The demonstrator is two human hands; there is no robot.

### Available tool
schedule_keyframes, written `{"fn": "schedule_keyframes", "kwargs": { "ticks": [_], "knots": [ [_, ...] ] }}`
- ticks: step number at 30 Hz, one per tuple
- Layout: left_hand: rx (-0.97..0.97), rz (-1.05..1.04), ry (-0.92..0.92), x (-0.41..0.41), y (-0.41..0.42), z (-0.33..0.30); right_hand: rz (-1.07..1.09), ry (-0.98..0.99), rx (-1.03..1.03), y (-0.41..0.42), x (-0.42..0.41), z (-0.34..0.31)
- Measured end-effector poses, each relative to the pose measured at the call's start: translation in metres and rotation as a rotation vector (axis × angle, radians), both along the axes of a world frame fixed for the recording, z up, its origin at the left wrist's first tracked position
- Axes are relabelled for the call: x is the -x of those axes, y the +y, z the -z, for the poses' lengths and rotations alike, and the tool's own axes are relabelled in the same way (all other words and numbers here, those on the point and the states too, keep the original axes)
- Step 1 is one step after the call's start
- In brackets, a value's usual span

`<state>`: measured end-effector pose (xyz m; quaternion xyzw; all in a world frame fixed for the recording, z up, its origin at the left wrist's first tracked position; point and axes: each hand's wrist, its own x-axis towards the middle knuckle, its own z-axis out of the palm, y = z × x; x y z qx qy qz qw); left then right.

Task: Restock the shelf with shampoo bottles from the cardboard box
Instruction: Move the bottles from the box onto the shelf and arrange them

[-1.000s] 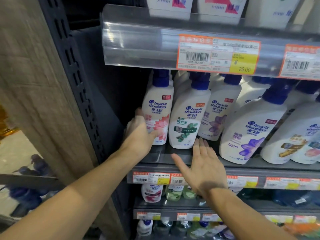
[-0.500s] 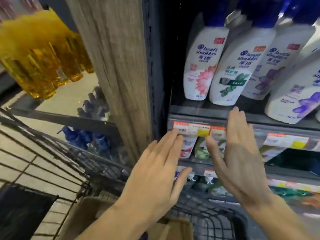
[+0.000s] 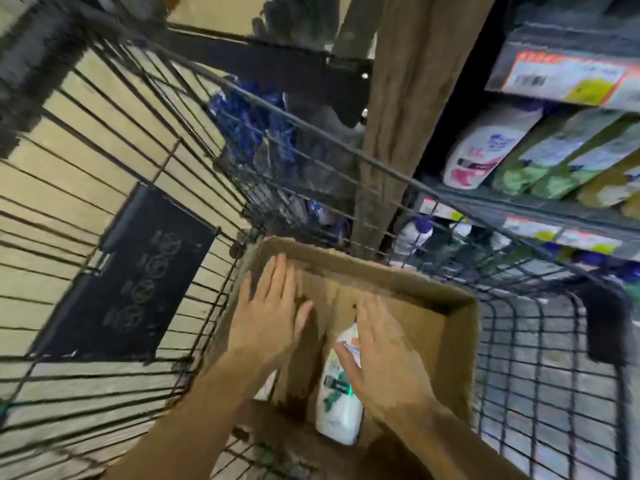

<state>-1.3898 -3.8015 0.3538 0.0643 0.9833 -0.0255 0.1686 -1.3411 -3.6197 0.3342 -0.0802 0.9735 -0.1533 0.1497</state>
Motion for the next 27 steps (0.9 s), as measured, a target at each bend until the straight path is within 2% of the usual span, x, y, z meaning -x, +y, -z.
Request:
{"fn": "schedule_keyframes", "kwargs": {
  "ticks": [4,7,9,12,14,17,19,21,22,25,27],
  "knots": [
    [0.028,0.048,-0.136,-0.015,-0.039,0.039,0.023,-0.231,-0.024,-0.006,-0.030,0.048],
    [0.054,0.067,-0.190,-0.021,-0.055,0.055,0.021,-0.189,-0.108,-0.017,-0.047,0.060],
    [0.132,0.161,-0.203,-0.028,-0.059,0.064,0.028,-0.163,-0.180,-0.026,-0.051,0.065],
    [0.121,0.226,-0.264,-0.040,-0.056,0.077,0.162,-0.204,-0.172,-0.039,-0.050,0.067],
    [0.093,0.126,-0.340,-0.045,-0.055,0.084,0.310,-0.257,-0.102,-0.043,-0.048,0.070],
    [0.027,-0.048,-0.502,-0.049,-0.049,0.093,0.607,-0.398,0.192,-0.046,-0.041,0.072],
    [-0.083,-0.207,-0.413,-0.045,-0.041,0.097,0.745,-0.405,0.320,-0.043,-0.036,0.077],
    [-0.144,-0.320,-0.281,-0.035,-0.034,0.101,0.833,-0.444,0.388,-0.038,-0.027,0.084],
    [-0.154,-0.348,-0.276,-0.029,-0.031,0.102,0.867,-0.498,0.416,-0.034,-0.021,0.086],
    [-0.215,-0.449,-0.397,-0.016,-0.028,0.109,0.899,-0.662,0.439,-0.023,-0.003,0.091],
    [-0.333,-0.545,-0.480,-0.017,-0.025,0.113,0.887,-0.684,0.432,-0.022,0.000,0.093]
  ]
}}
